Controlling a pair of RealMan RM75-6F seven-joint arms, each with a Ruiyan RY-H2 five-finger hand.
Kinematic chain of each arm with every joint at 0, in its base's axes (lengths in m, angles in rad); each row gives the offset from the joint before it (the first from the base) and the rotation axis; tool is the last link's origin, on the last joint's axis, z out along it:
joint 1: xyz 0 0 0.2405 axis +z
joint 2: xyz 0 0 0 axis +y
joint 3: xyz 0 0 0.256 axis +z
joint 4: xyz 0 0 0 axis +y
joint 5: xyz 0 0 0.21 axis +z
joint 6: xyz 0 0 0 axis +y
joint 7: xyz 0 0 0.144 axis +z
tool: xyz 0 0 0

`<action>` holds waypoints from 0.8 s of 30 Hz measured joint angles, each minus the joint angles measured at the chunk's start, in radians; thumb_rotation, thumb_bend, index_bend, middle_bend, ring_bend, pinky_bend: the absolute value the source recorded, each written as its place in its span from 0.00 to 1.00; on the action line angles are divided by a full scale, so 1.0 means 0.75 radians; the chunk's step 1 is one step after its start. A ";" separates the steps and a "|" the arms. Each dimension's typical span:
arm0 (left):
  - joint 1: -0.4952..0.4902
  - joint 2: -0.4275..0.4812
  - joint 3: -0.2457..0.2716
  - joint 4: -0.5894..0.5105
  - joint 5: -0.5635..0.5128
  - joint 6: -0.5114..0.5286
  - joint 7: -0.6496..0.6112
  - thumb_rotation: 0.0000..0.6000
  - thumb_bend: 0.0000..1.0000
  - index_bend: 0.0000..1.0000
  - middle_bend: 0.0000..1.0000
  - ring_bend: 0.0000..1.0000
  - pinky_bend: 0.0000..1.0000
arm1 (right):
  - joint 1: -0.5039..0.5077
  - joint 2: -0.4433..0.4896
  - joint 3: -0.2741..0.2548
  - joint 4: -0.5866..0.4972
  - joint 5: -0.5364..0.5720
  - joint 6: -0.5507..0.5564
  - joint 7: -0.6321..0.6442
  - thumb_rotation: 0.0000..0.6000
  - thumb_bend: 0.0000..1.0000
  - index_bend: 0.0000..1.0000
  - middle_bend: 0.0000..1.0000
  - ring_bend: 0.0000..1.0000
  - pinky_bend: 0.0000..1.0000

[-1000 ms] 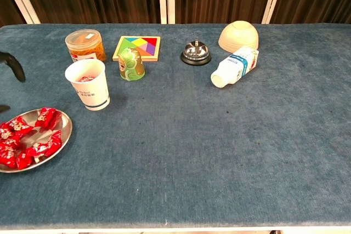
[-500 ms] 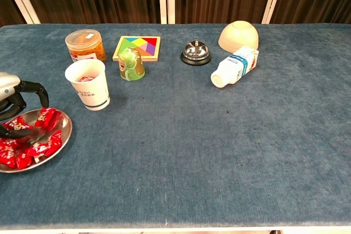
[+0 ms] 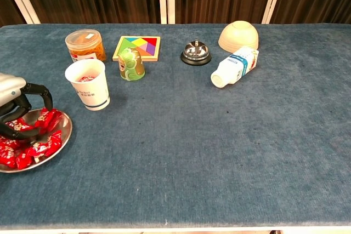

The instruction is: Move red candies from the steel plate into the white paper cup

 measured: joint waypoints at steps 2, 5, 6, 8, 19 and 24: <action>-0.001 -0.003 -0.002 0.004 -0.003 -0.006 0.001 1.00 0.21 0.42 0.85 0.82 0.83 | 0.000 0.000 0.000 0.001 0.002 -0.001 0.000 1.00 0.20 0.02 0.16 0.10 0.17; -0.002 -0.006 -0.004 0.008 -0.009 -0.014 0.003 1.00 0.21 0.43 0.85 0.82 0.83 | 0.001 0.000 0.001 0.001 0.004 -0.005 0.000 1.00 0.20 0.02 0.16 0.10 0.17; -0.002 -0.006 -0.005 0.009 -0.011 -0.015 0.002 1.00 0.22 0.44 0.85 0.82 0.83 | 0.002 -0.001 0.001 0.001 0.005 -0.006 0.000 1.00 0.20 0.02 0.16 0.10 0.17; -0.001 -0.007 -0.007 0.010 -0.015 -0.018 -0.002 1.00 0.22 0.45 0.85 0.82 0.83 | 0.003 0.000 0.001 0.002 0.006 -0.008 0.001 1.00 0.20 0.02 0.16 0.10 0.17; 0.008 -0.012 -0.007 0.029 -0.009 -0.017 -0.037 1.00 0.33 0.53 0.85 0.83 0.83 | 0.004 0.001 0.001 -0.003 0.007 -0.011 -0.003 1.00 0.20 0.02 0.16 0.10 0.17; 0.015 0.006 -0.014 0.010 0.004 0.009 -0.056 1.00 0.33 0.54 0.85 0.83 0.83 | 0.002 0.003 0.001 -0.009 0.003 -0.004 -0.006 1.00 0.20 0.02 0.16 0.10 0.17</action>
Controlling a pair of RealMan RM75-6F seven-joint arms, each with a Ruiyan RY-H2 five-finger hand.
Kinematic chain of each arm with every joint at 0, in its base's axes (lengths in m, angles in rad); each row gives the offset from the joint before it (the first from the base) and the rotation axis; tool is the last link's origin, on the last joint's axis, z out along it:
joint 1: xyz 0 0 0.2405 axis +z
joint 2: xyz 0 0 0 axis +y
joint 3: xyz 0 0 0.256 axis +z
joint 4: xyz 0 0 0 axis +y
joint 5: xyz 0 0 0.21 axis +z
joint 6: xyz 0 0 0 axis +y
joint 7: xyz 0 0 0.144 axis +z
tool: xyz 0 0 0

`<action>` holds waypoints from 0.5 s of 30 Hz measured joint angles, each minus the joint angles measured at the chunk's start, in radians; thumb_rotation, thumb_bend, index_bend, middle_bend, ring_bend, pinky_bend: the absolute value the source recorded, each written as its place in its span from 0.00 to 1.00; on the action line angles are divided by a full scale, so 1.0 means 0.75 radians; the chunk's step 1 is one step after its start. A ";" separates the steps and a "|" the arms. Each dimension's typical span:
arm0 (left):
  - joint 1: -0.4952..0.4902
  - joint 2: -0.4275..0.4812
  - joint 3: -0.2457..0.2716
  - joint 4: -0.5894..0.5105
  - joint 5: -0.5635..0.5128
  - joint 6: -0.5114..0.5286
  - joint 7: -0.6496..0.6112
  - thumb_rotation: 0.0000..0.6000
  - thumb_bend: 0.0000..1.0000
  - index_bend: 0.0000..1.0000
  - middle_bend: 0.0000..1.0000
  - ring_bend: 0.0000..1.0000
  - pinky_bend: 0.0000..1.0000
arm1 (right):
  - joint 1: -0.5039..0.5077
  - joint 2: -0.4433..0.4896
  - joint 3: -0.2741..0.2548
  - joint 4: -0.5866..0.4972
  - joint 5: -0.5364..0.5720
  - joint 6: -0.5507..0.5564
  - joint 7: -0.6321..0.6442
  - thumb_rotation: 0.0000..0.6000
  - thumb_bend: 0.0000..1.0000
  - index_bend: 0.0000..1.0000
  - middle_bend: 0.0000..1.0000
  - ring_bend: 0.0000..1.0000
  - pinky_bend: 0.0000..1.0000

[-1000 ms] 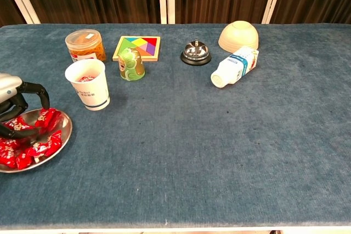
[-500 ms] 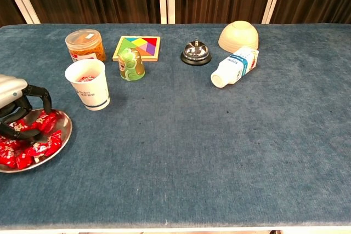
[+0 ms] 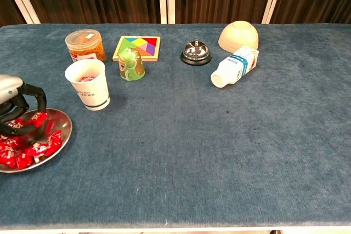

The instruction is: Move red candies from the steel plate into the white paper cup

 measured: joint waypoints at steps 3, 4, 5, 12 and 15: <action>0.007 0.030 -0.011 -0.043 0.015 0.036 -0.016 1.00 0.33 0.54 0.85 0.83 0.83 | -0.003 0.000 -0.001 -0.002 -0.002 0.006 0.001 1.00 0.20 0.02 0.16 0.10 0.17; 0.011 0.046 -0.015 -0.067 0.022 0.052 -0.023 1.00 0.33 0.54 0.85 0.83 0.83 | -0.004 -0.001 -0.001 -0.002 -0.002 0.006 0.002 1.00 0.20 0.02 0.16 0.10 0.17; 0.014 0.058 -0.019 -0.086 0.028 0.066 -0.028 1.00 0.33 0.54 0.85 0.83 0.83 | -0.005 -0.001 -0.002 -0.002 -0.002 0.007 0.003 1.00 0.20 0.02 0.16 0.10 0.17; 0.019 0.154 -0.065 -0.251 0.086 0.150 -0.058 1.00 0.33 0.54 0.85 0.83 0.83 | -0.008 -0.003 -0.003 0.002 -0.003 0.012 0.005 1.00 0.20 0.02 0.16 0.10 0.17; -0.009 0.173 -0.097 -0.295 0.095 0.139 -0.061 1.00 0.33 0.54 0.85 0.83 0.83 | -0.010 -0.003 -0.002 0.003 -0.002 0.015 0.009 1.00 0.20 0.02 0.16 0.10 0.17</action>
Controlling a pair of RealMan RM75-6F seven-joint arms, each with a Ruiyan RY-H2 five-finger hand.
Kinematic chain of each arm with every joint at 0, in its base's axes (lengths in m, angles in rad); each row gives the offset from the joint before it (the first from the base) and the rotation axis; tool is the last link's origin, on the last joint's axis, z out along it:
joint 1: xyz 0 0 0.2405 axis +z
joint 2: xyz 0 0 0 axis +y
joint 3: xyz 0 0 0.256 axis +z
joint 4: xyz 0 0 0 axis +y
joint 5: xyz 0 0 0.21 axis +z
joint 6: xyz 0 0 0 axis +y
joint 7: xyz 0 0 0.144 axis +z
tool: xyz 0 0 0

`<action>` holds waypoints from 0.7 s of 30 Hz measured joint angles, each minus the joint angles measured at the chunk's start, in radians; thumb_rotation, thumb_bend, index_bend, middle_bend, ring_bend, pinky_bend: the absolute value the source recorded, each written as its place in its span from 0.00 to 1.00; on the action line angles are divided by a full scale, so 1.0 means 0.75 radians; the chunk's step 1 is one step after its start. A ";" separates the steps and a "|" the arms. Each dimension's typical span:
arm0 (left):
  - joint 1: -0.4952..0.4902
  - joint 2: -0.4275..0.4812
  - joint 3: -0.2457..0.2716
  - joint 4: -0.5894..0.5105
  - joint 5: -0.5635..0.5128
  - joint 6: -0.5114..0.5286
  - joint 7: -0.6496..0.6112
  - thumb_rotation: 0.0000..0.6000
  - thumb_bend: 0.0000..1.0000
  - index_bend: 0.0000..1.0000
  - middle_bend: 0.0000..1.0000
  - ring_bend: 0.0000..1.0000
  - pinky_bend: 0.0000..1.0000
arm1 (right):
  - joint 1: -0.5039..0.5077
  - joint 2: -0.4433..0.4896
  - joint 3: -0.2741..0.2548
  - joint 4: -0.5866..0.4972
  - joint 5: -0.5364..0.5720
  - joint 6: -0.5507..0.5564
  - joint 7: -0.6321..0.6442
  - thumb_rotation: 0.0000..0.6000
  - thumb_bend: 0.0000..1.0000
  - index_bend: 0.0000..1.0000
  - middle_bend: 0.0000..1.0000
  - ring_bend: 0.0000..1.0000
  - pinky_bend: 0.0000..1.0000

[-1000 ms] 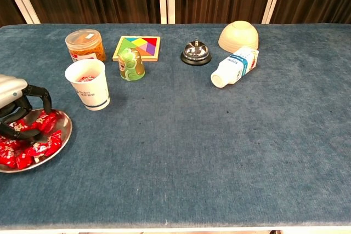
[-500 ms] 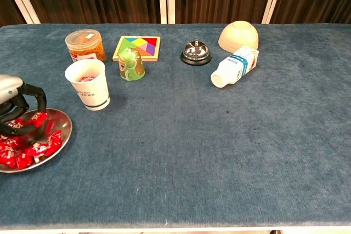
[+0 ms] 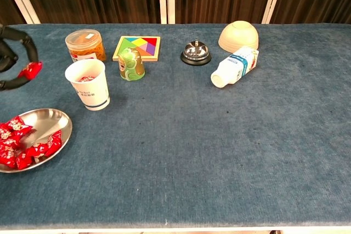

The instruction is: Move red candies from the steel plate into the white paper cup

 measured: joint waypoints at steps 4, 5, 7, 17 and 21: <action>-0.059 -0.003 -0.039 -0.030 0.000 -0.052 0.025 1.00 0.33 0.54 0.85 0.83 0.83 | -0.006 0.004 0.001 0.000 0.002 0.010 0.002 1.00 0.20 0.02 0.16 0.10 0.17; -0.073 -0.005 -0.047 -0.035 -0.001 -0.065 0.033 1.00 0.33 0.54 0.85 0.83 0.83 | -0.008 0.005 0.002 -0.001 0.003 0.014 0.003 1.00 0.20 0.02 0.16 0.10 0.17; -0.109 -0.013 -0.069 -0.047 -0.010 -0.101 0.055 1.00 0.34 0.54 0.85 0.83 0.83 | -0.015 0.006 0.003 0.001 0.009 0.021 0.008 1.00 0.20 0.02 0.16 0.10 0.17; -0.210 -0.048 -0.116 -0.042 -0.129 -0.226 0.157 1.00 0.33 0.54 0.85 0.82 0.83 | -0.027 -0.007 0.001 0.035 0.026 0.020 0.041 1.00 0.20 0.02 0.16 0.11 0.17; -0.227 -0.057 -0.121 -0.030 -0.174 -0.240 0.205 1.00 0.32 0.52 0.85 0.82 0.83 | -0.024 -0.008 0.002 0.039 0.022 0.016 0.043 1.00 0.20 0.02 0.16 0.11 0.17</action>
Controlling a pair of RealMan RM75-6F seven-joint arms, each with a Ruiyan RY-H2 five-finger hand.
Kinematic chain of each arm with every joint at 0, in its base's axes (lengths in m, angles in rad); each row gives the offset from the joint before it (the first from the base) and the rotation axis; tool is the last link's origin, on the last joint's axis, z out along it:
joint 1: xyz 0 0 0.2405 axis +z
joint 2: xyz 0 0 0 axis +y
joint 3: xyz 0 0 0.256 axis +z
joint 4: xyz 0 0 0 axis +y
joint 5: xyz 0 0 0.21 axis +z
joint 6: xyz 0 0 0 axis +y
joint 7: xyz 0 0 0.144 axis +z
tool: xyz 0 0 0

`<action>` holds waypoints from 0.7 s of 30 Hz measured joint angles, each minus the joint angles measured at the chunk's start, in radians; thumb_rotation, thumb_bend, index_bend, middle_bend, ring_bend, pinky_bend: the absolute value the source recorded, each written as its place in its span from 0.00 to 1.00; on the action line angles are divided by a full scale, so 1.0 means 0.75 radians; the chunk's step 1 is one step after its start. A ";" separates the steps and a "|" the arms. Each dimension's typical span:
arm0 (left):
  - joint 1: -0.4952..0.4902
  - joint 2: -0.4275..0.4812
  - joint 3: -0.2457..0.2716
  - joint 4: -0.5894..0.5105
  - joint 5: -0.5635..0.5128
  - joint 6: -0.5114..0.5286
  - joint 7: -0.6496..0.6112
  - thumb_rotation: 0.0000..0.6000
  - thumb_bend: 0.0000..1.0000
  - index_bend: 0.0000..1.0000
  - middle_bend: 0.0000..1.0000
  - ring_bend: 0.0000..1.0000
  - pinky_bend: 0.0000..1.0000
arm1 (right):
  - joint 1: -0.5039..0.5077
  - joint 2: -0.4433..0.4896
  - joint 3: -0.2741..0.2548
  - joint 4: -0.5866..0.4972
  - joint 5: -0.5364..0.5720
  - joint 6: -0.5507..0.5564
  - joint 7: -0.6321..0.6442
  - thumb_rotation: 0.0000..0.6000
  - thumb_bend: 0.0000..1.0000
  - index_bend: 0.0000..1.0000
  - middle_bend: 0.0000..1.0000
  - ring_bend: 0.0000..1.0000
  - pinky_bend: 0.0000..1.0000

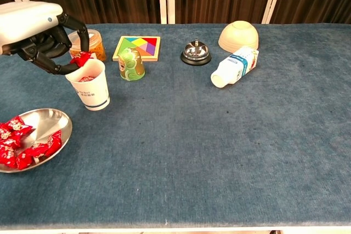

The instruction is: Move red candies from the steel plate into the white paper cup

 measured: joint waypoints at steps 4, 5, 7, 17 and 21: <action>-0.008 0.002 0.004 0.002 -0.038 -0.001 0.042 1.00 0.32 0.49 0.85 0.81 0.83 | 0.003 -0.001 0.001 0.001 0.001 -0.007 0.000 1.00 0.20 0.02 0.16 0.11 0.17; -0.009 0.003 0.006 0.001 -0.044 -0.002 0.048 1.00 0.32 0.49 0.85 0.81 0.83 | 0.004 -0.002 0.001 0.002 0.001 -0.008 0.000 1.00 0.20 0.02 0.16 0.11 0.17; -0.012 0.007 0.010 0.000 -0.056 -0.001 0.065 1.00 0.32 0.47 0.85 0.81 0.83 | 0.005 -0.004 0.001 0.002 0.000 -0.010 0.000 1.00 0.20 0.02 0.16 0.11 0.17; -0.022 0.011 0.027 -0.003 -0.080 0.008 0.071 1.00 0.26 0.32 0.85 0.81 0.83 | 0.008 -0.004 0.003 -0.004 0.000 -0.015 -0.006 1.00 0.20 0.02 0.16 0.11 0.17; -0.017 0.020 0.033 -0.012 -0.071 0.026 0.065 1.00 0.26 0.32 0.85 0.81 0.83 | 0.008 -0.001 0.003 -0.006 -0.001 -0.015 -0.006 1.00 0.20 0.02 0.16 0.11 0.17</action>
